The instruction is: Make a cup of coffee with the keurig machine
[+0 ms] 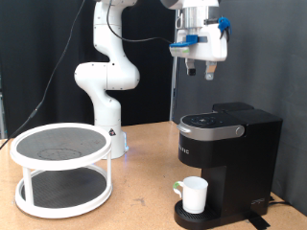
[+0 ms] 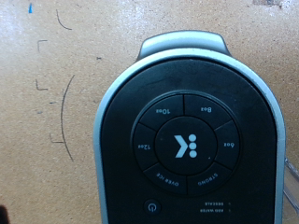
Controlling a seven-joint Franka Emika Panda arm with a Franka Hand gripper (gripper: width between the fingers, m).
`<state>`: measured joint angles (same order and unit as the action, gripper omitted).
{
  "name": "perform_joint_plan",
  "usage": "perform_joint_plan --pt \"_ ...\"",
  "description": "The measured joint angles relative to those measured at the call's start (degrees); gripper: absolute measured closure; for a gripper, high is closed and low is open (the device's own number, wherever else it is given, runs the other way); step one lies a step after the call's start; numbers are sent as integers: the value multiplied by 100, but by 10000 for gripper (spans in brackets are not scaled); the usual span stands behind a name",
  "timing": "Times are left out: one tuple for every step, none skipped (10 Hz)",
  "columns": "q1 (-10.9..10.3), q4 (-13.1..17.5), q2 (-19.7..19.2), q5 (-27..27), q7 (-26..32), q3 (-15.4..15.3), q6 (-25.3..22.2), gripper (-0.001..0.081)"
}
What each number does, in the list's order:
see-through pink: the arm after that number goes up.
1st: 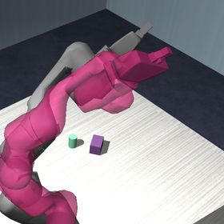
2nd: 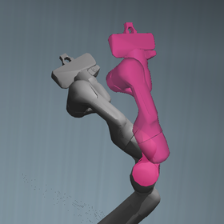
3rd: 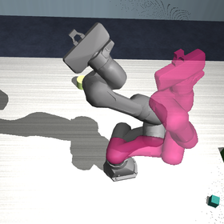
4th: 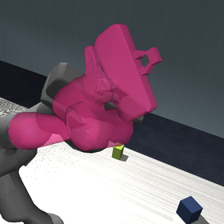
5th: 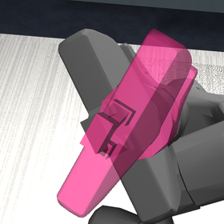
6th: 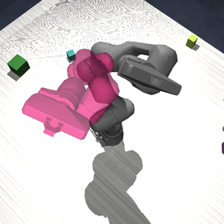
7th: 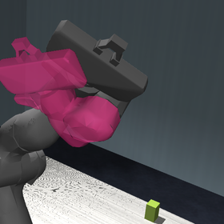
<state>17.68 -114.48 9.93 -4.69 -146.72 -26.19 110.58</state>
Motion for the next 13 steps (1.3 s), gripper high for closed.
perform_joint_plan --pt "-3 -1 -97 6 0 -25 9 72" --pt "-9 -11 -180 6 0 -42 32 72" --pt "-16 -23 -250 6 3 -65 66 72" --pt "-18 -47 -304 6 8 -89 108 160" --pt "-21 -72 -347 4 30 -111 147 160" --pt "-22 -104 -390 4 59 -136 182 369" --pt "-22 -154 -419 1 102 -160 204 369" --pt "-25 -227 -426 0 131 -175 242 525" --pt "-26 -309 -429 0 137 -192 285 665" --pt "-26 -400 -431 0 138 -212 330 665" --pt "-26 -493 -433 0 138 -227 394 760" --pt "-26 -572 -435 0 138 -234 460 760" --pt "-24 -639 -439 0 134 -234 505 798"
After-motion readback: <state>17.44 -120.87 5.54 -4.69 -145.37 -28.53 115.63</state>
